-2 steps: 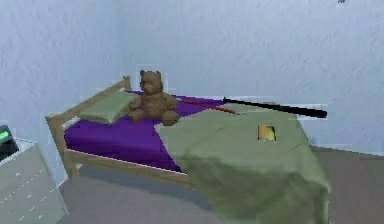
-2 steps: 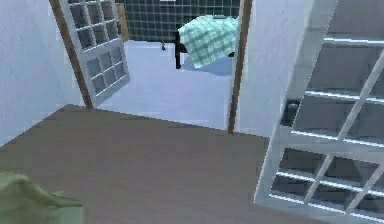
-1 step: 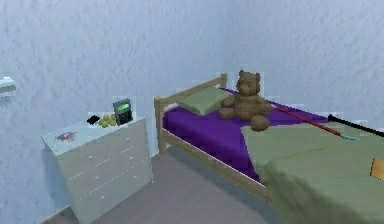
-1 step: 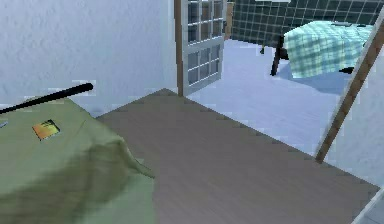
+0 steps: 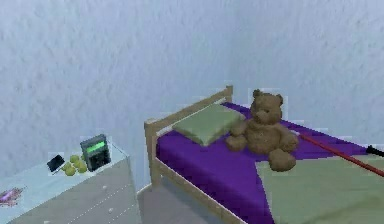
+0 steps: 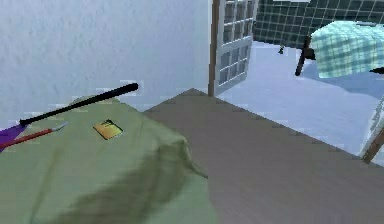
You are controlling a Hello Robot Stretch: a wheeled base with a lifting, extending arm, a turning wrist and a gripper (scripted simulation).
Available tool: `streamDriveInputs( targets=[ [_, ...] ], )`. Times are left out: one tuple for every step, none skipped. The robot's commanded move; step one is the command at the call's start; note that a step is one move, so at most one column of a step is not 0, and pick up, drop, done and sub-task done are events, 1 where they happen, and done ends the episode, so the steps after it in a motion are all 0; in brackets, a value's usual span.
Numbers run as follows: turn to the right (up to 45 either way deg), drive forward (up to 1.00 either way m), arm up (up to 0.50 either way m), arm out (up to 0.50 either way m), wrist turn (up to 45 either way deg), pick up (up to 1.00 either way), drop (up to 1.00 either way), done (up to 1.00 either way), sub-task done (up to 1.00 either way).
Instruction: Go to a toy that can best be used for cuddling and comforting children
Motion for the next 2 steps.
streamDriveInputs(
  targets=[
    [21.0, 0.00, 0.00, 0.00, 0.0, 0.00, 0.00, 0.00, 0.00],
    [0.0, 0.00, 0.00, 0.00, 0.0, 0.00, 0.00, 1.00, 0.00]
  ],
)
